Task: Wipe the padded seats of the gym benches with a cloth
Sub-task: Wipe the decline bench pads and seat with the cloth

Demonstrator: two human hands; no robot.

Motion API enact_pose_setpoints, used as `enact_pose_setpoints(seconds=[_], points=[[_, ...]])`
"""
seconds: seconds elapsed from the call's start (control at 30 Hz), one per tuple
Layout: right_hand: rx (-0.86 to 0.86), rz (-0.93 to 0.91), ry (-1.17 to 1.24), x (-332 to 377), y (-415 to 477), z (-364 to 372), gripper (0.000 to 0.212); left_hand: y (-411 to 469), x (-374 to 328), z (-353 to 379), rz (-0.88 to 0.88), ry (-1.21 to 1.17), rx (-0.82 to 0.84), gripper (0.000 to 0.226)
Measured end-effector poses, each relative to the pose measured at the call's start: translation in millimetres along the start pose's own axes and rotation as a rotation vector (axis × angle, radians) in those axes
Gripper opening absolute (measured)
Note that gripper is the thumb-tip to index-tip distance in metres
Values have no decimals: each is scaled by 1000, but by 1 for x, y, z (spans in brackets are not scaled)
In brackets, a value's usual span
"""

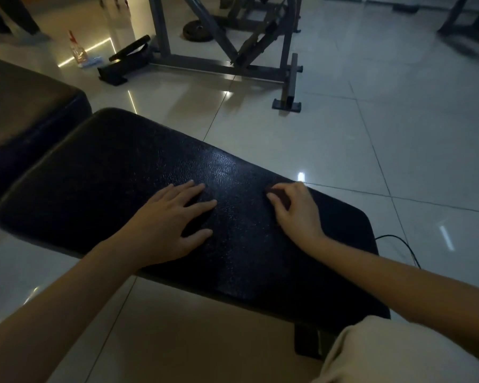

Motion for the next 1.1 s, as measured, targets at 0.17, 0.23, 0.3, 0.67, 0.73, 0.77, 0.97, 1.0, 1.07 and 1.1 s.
enact_pose_setpoints(seconds=[0.17, 0.23, 0.3, 0.67, 0.73, 0.77, 0.97, 1.0, 1.07, 1.1], points=[[298, -391, 144, 66, -103, 8, 23, 14, 32, -17, -132, 32, 85, 80], [370, -602, 144, 78, -119, 7, 22, 18, 33, -20, -132, 30, 119, 69], [325, -680, 81, 76, -91, 12, 21, 18, 32, -22, -122, 31, 116, 78], [138, -215, 143, 75, -6, 33, 20, 18, 35, -30, -133, -13, 10, 52], [268, -373, 191, 92, -44, 33, 21, 21, 36, -35, -135, -20, -17, 48], [312, -455, 186, 98, -55, 34, 23, 23, 36, -37, -131, -22, -18, 47], [118, -381, 100, 100, 13, 48, 17, 20, 37, -36, -124, -31, 32, 49], [82, -261, 66, 98, 31, 52, 17, 17, 37, -36, -136, -31, 38, 49], [58, -73, 27, 95, 52, 60, 22, 10, 39, -33, -190, -14, 66, 51], [69, -48, 32, 97, 54, 63, 24, 5, 43, -33, -232, 0, 86, 54]])
Point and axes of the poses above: each hand's wrist, its own y-axis towards the middle knuckle, its own z-axis out of the palm, x = y × z, the point moved 6 cm from there along y, towards the middle knuckle, and after that the axes turned 11 degrees about z, right-handed, at the moved point
